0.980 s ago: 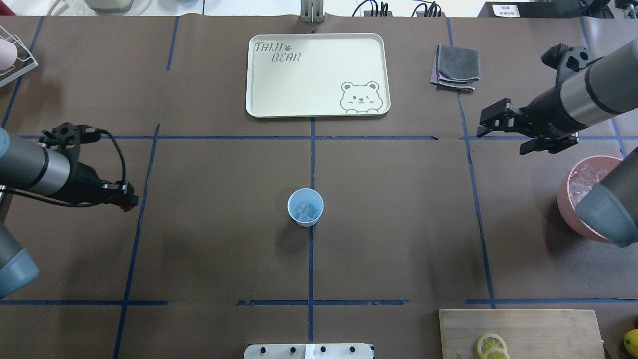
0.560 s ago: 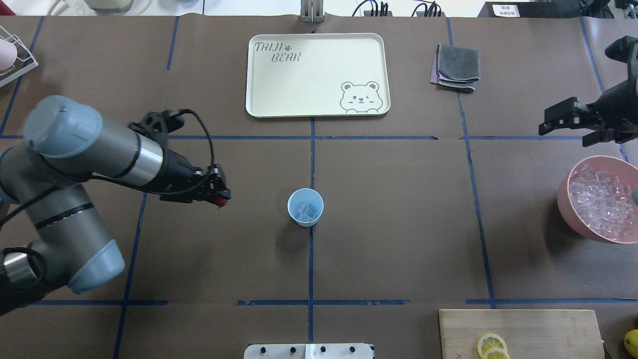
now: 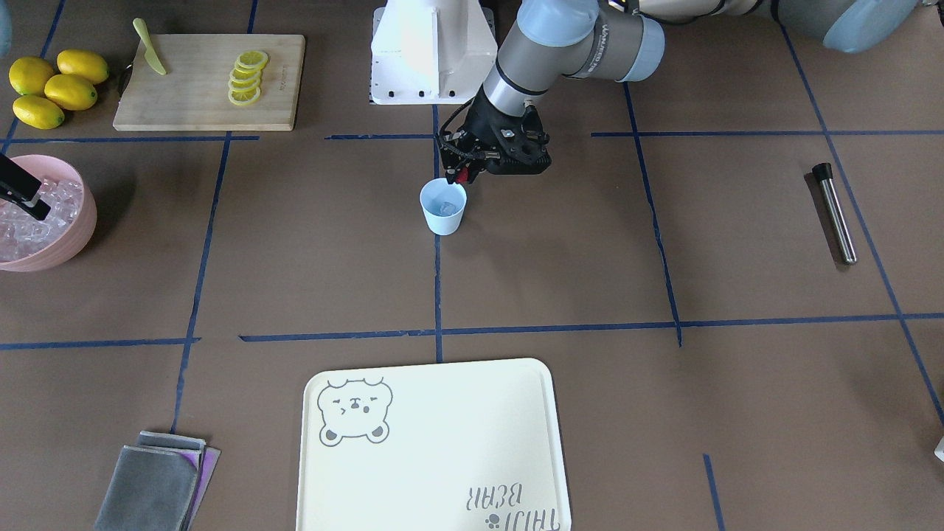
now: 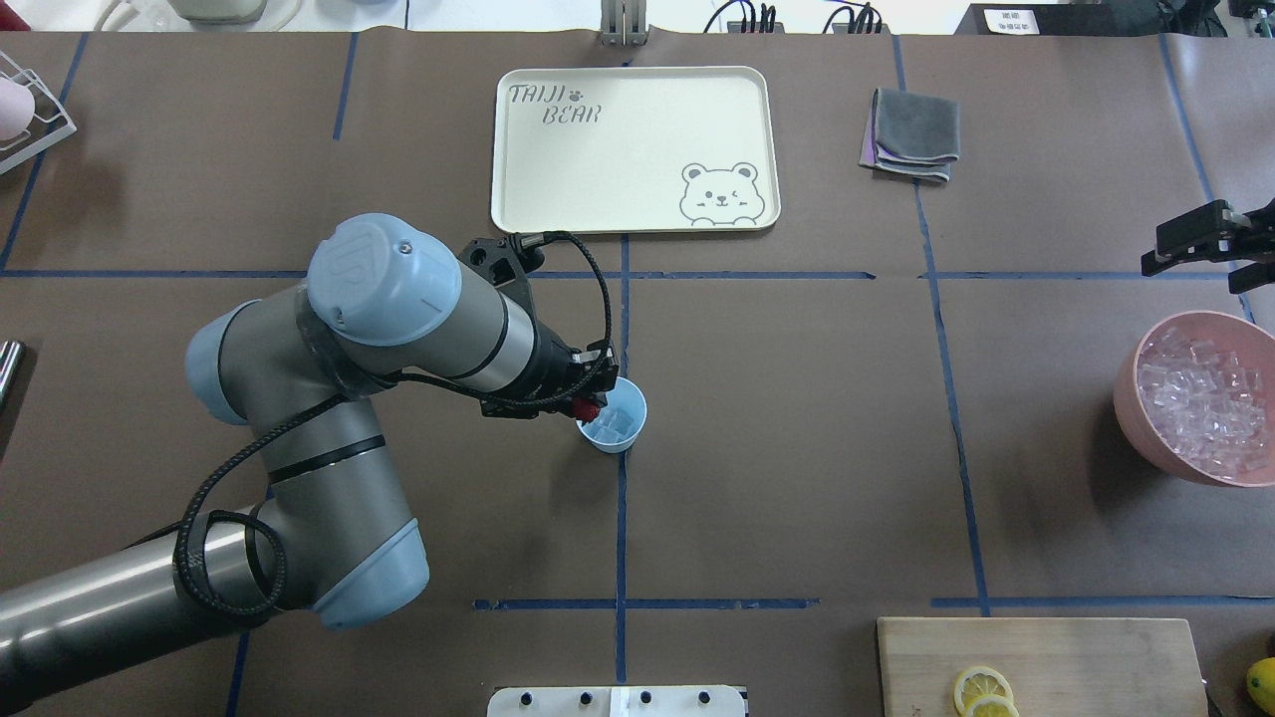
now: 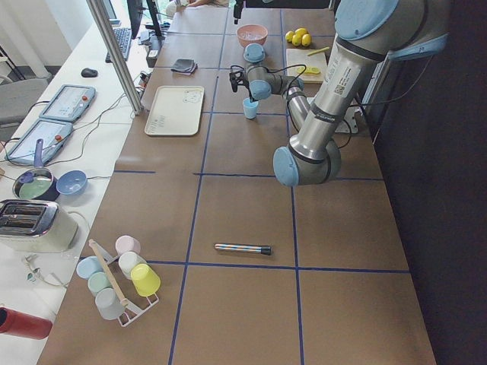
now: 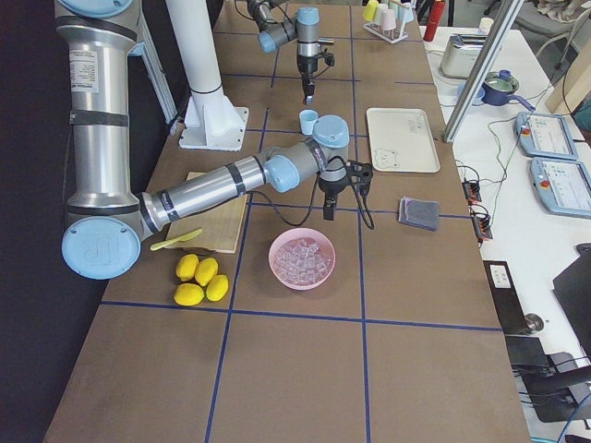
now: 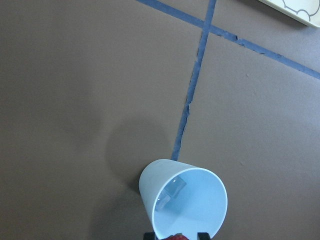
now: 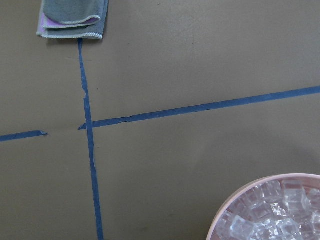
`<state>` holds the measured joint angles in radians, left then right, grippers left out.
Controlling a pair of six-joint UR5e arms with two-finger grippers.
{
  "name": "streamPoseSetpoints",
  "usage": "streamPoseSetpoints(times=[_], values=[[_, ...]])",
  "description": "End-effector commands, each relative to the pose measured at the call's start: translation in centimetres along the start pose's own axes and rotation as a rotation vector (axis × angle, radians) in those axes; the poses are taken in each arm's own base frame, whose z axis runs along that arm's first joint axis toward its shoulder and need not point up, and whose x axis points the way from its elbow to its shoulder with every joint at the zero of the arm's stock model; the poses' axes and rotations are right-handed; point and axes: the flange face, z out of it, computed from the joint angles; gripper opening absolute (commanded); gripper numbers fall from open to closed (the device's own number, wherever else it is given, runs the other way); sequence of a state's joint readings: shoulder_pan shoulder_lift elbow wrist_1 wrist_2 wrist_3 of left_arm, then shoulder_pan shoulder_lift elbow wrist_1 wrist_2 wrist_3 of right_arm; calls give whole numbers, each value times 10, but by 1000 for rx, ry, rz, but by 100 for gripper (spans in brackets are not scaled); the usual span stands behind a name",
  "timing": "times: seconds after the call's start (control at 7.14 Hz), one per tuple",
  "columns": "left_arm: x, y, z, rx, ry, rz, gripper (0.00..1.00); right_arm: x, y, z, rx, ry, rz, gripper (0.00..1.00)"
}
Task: Mash ice and strawberries in cup
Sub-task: 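Drop the strawberry into the blue cup with the left gripper while the right arm lifts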
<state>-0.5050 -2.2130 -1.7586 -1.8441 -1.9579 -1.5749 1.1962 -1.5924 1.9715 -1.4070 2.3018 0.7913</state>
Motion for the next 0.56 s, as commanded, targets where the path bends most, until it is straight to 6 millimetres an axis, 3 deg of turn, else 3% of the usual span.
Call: streamPoseSetpoints(times=[0.0,0.28,0.42], values=[[4,-4,11,24,-18,-1,4,-1,0,-2,1,-5,-3,99],[12,-6,10,53,-7,5,9,-1,1,-2,-4,-9,-2,99],[9,-9,15,64,-17,2,40,0,1,-1,-5,-8,0,99]])
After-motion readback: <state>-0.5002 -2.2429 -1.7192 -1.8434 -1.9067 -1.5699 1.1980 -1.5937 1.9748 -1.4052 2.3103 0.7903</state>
